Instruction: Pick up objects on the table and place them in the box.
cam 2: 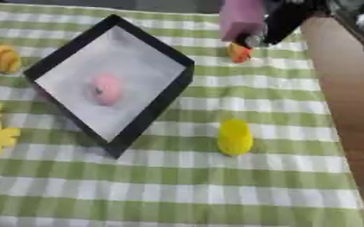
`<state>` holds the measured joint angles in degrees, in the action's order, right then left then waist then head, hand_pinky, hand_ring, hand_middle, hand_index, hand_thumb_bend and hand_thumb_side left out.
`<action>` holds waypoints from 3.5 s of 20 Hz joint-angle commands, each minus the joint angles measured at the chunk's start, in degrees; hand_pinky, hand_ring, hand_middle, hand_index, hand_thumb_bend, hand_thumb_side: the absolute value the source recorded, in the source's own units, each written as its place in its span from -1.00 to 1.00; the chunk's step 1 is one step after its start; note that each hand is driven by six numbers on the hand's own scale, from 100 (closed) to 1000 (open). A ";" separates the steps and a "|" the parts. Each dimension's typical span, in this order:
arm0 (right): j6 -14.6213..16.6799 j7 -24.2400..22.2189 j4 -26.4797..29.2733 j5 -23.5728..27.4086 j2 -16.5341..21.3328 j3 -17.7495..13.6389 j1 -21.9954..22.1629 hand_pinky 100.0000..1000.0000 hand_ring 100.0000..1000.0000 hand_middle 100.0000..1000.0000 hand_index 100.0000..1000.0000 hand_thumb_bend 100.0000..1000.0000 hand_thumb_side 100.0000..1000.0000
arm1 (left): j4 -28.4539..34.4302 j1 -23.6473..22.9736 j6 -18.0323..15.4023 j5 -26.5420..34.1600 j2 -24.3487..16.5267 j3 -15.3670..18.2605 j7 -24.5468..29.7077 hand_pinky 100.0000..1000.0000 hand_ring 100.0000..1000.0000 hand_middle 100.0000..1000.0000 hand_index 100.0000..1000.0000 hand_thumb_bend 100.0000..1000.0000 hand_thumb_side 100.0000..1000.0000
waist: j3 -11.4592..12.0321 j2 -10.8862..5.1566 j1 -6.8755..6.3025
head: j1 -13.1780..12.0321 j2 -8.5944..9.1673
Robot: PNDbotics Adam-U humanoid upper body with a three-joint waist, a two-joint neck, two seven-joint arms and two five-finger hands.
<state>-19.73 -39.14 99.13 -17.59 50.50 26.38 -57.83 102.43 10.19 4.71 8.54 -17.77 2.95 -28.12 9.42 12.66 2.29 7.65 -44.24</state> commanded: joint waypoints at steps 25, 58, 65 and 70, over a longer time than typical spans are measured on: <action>13.67 -2.78 -35.55 -19.75 -32.40 7.13 -10.64 0.57 0.29 -0.06 0.20 -0.57 -1.00 | 2.40 3.65 -0.28 0.40 -2.00 -0.04 -1.96 0.54 0.58 0.44 0.66 -0.48 0.49 | 4.70 -0.11 1.57 | 4.03 0.13; 5.48 -6.11 -7.60 -10.30 -10.11 3.79 -10.56 0.71 0.64 0.59 0.77 0.07 -0.59 | 2.14 2.22 -0.10 0.17 -3.14 0.70 -2.35 0.54 0.59 0.42 0.66 -0.48 0.48 | 1.33 -1.19 1.72 | 1.02 0.13; 1.88 -6.47 7.60 -4.24 2.79 2.35 -1.29 0.70 0.63 0.58 0.76 0.08 -0.57 | 2.12 1.99 -0.09 0.07 -3.42 0.93 -2.58 0.54 0.59 0.42 0.66 -0.48 0.48 | 0.75 -0.99 1.97 | 0.13 0.13; 2.83 -5.11 15.14 -1.39 10.41 0.85 7.58 0.70 0.62 0.57 0.74 0.09 -0.56 | 2.19 2.21 -0.02 0.07 -3.42 0.75 -2.41 0.54 0.59 0.42 0.66 -0.48 0.48 | 0.79 -0.65 1.90 | 0.21 0.13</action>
<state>-17.06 -44.64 112.34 -19.83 57.67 28.57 -49.74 103.51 11.83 4.71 8.72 -19.68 3.34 -30.50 10.24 12.66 3.74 7.81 -44.24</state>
